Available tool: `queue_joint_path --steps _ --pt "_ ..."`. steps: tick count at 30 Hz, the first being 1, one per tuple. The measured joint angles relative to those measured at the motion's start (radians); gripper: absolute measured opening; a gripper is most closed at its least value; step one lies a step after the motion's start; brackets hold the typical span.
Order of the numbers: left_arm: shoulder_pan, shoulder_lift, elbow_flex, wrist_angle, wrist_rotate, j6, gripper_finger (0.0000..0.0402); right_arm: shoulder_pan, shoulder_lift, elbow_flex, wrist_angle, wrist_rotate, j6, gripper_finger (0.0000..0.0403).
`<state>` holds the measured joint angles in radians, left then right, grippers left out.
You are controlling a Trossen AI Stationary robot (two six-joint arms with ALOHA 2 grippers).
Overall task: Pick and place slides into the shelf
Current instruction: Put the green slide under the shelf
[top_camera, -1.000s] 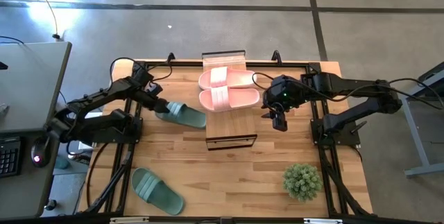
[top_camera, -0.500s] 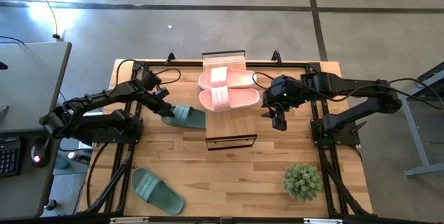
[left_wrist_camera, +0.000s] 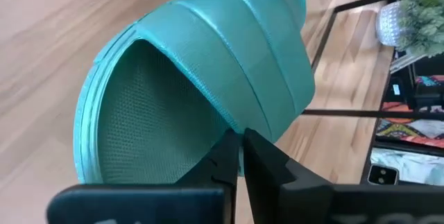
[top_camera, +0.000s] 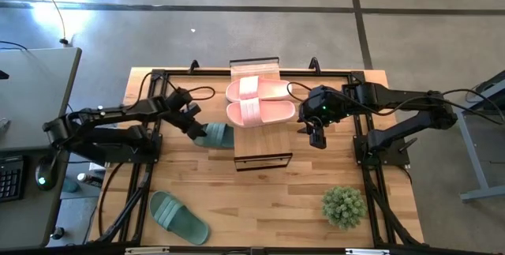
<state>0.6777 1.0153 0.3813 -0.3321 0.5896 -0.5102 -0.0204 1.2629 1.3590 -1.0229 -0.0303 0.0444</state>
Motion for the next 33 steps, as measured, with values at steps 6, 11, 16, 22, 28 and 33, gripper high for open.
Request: queue_joint_path --steps 6,11,16,22,28,33 --pt "-0.065 0.075 0.000 0.067 -0.034 -0.051 0.0012 0.000 0.000 0.000 0.000 0.000 0.000 0.0160" --pt "-0.125 0.185 0.000 0.233 -0.041 -0.092 0.0012 0.000 0.000 0.000 -0.001 0.000 0.000 0.0160" --pt "-0.169 0.297 0.000 0.417 -0.040 -0.148 0.0012 0.000 0.000 0.000 -0.001 0.000 0.001 0.0160" --pt "-0.217 0.404 0.000 0.574 -0.039 -0.197 0.0012 0.000 0.000 0.000 -0.001 0.000 0.003 0.0160" --pt "-0.236 0.458 0.000 0.728 -0.042 -0.218 0.0012 0.000 0.000 0.000 -0.001 0.000 0.003 0.0160" --pt "-0.235 0.462 0.000 0.781 -0.053 -0.225 0.0012 0.000 0.000 0.000 -0.001 0.000 0.006 0.0160"
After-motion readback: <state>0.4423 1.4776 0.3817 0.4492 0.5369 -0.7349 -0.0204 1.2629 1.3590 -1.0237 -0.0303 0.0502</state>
